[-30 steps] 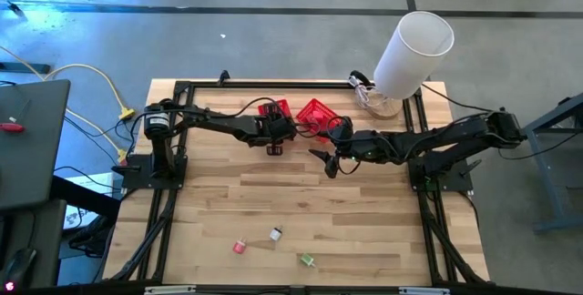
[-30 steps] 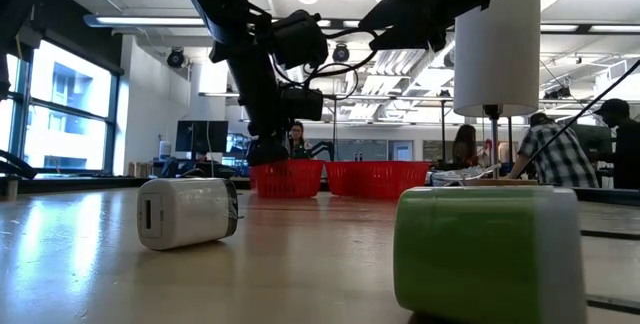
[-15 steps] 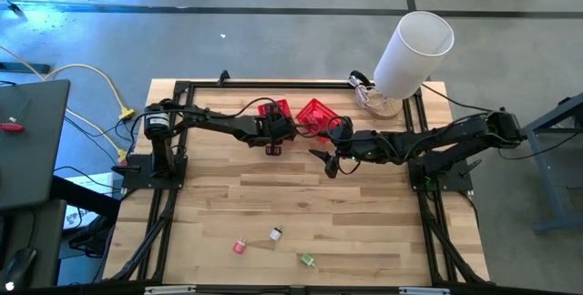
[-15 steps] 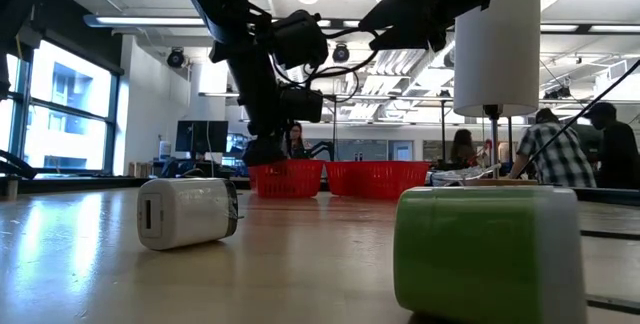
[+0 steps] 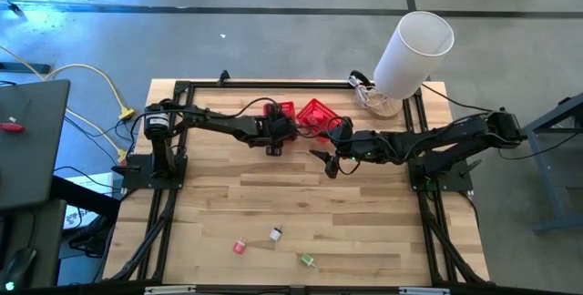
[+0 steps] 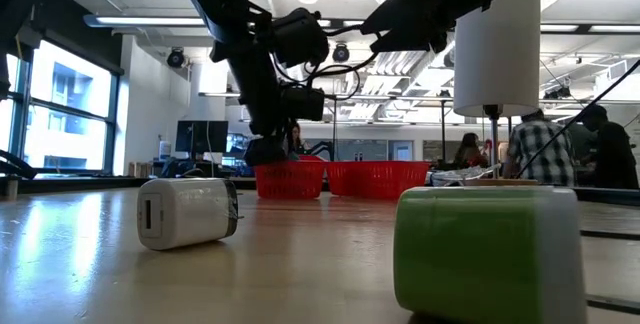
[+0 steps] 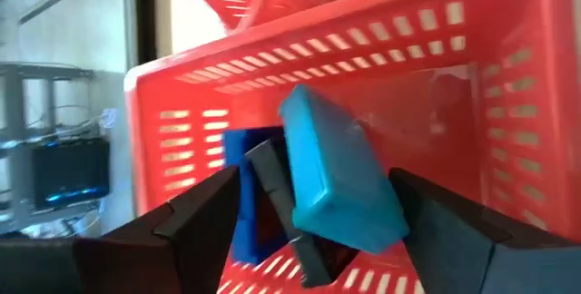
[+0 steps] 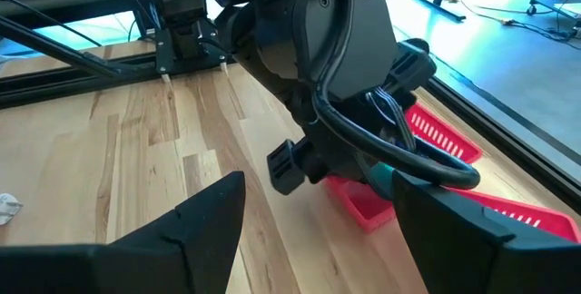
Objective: Pick & Place Office items
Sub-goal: Put the light blue digital clock into the left red bin
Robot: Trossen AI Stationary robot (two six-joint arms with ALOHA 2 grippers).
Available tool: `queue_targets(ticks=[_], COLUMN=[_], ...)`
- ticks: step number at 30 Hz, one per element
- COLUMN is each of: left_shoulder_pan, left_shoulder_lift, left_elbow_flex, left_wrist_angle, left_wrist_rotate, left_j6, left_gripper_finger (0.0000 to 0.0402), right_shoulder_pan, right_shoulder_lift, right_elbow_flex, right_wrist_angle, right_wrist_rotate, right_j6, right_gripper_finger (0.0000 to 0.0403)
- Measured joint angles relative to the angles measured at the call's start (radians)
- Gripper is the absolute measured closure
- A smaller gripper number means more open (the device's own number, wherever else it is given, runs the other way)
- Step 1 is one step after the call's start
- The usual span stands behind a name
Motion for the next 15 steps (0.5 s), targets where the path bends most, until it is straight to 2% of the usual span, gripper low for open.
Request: queue_targets(ticks=[6, 15], left_shoulder_pan=[-0.006, -0.01], left_shoulder_lift=[0.0, -0.002], left_elbow_flex=[0.0, 0.0], left_wrist_angle=[0.017, 0.016], left_wrist_rotate=[-0.11, -0.156], left_j6=[0.012, 0.027], left_gripper_finger=[0.0124, 0.0124], right_shoulder_pan=[0.0, 0.0], right_shoulder_lift=[0.0, 0.0], right_elbow_flex=[0.0, 0.0], right_wrist_angle=[-0.001, -0.002], right_wrist_rotate=[0.0, 0.0], right_j6=[0.0, -0.004], right_gripper_finger=[0.0139, 0.0139])
